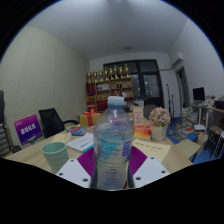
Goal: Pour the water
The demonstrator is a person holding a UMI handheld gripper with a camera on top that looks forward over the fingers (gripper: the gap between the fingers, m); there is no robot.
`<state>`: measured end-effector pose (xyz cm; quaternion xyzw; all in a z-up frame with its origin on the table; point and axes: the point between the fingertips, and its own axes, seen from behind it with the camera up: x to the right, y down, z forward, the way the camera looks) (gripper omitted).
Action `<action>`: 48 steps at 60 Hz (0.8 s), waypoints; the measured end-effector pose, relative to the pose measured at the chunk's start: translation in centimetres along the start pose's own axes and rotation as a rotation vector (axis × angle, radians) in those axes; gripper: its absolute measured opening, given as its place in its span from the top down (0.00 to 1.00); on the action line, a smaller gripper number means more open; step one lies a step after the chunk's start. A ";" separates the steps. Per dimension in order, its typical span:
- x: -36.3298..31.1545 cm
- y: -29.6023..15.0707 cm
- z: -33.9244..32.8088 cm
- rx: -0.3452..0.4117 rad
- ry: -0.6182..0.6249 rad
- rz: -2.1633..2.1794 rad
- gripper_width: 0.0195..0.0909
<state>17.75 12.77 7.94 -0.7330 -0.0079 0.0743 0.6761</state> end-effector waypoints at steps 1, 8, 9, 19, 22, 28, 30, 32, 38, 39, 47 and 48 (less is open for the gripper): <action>0.0 0.0 0.3 0.000 -0.004 -0.003 0.69; -0.5 -0.9 0.0 0.032 -0.010 -0.085 0.66; -0.8 -1.0 0.1 0.033 -0.018 -0.094 0.66; -0.9 -0.8 0.3 0.012 -0.031 -0.091 0.64; -0.6 -1.2 0.2 0.019 -0.034 -0.070 0.63; -0.9 -1.5 0.1 0.030 -0.034 -0.086 0.63; -0.8 -1.4 0.1 0.028 -0.025 -0.082 0.61; -0.6 -1.3 0.1 0.024 -0.021 -0.076 0.58; -0.9 -0.8 0.3 0.026 -0.037 -0.089 0.48; -1.2 -0.9 0.4 0.025 -0.040 -0.092 0.47; -1.4 -0.8 0.2 0.036 -0.068 -0.088 0.34; -1.5 -1.0 0.0 0.043 -0.074 -0.084 0.32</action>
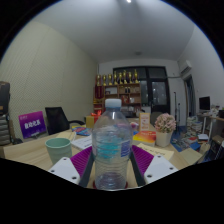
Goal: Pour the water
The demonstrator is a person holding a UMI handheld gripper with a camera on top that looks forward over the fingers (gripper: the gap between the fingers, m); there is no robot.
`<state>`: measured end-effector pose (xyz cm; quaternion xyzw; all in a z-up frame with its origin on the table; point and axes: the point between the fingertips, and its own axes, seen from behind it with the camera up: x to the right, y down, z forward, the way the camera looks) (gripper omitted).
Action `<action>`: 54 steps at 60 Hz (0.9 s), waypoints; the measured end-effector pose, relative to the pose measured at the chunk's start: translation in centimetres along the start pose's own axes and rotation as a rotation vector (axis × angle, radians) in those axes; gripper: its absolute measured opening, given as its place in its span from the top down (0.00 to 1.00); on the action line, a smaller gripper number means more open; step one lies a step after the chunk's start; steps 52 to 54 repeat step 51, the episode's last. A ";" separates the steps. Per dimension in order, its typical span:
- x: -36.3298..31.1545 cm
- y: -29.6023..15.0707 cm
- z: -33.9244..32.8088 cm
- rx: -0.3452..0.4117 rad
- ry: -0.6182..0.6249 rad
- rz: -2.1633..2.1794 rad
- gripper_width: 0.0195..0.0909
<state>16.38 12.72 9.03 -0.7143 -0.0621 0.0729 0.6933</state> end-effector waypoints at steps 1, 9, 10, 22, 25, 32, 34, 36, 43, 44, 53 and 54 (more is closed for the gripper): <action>-0.2 -0.3 0.3 0.007 -0.004 0.004 0.30; -0.2 -0.3 -0.3 0.006 -0.013 0.013 0.10; -0.1 -0.3 -0.4 0.006 -0.010 0.013 0.10; -0.6 -0.4 -4.0 0.005 0.002 0.012 0.11; -0.6 -0.2 -5.6 -0.004 0.017 0.015 0.12; -2.2 1.4 -12.0 -0.084 0.002 0.039 0.13; -2.6 1.4 -14.1 -0.082 -0.001 0.051 0.13; -2.9 1.1 -16.2 -0.072 -0.001 0.062 0.13; -3.8 -0.4 -23.4 -0.039 0.008 0.077 0.13; -3.9 -0.6 -24.5 -0.033 0.008 0.074 0.12; -4.2 -3.0 -30.6 -0.007 -0.001 0.050 0.12; -4.2 -3.0 -30.6 -0.007 -0.001 0.050 0.12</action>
